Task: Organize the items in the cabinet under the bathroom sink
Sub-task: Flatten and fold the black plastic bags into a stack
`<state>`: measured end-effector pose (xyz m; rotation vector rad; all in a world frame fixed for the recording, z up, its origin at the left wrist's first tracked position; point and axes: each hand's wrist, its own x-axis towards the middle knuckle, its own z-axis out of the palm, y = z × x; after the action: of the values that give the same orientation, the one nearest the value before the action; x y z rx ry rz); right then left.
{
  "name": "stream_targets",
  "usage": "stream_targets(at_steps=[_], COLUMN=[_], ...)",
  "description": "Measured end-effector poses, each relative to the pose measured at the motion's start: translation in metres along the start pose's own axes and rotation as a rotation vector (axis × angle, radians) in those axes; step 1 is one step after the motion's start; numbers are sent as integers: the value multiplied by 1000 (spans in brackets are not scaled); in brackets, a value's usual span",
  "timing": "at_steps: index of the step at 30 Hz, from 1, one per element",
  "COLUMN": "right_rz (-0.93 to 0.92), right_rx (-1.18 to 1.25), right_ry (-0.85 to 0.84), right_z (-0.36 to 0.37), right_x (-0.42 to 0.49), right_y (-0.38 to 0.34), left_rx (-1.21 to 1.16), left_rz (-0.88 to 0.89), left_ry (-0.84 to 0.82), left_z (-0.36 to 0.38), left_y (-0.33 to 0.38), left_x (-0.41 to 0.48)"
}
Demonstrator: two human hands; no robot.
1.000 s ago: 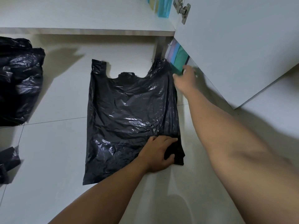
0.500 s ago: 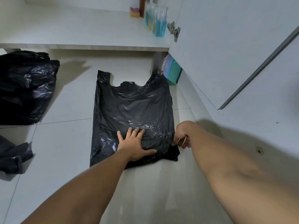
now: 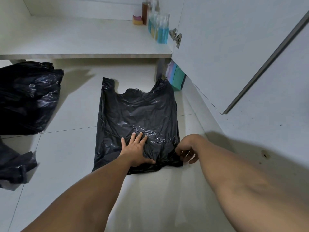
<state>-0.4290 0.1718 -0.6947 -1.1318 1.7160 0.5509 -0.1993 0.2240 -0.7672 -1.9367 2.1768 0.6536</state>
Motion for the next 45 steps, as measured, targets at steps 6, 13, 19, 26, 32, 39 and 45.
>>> stream_targets(at_steps=[6, 13, 19, 26, 32, 39, 45], right_rz=[24, -19, -59, -42, 16, 53, -121], right_rx=[57, -196, -35, -171, -148, -60, 38], right_ry=[-43, 134, 233, 228, 148, 128, 660], right_z=[-2, 3, -14, 3, 7, 11, 6], right_x=[3, 0, -4, 0, -6, 0, 0], right_y=[4, 9, -13, -27, -27, -28, -47], left_rx=[-20, -39, -94, 166, 101, 17, -9], left_rz=[3, 3, 49, -166, -171, -143, -11], left_ry=[15, 15, 228, 427, 151, 65, 540], left_z=[3, -1, -14, -21, -12, 1, 1], left_y=[-2, -4, -16, -59, -85, -100, -102], left_x=[2, 5, -8, -42, -58, -67, -65])
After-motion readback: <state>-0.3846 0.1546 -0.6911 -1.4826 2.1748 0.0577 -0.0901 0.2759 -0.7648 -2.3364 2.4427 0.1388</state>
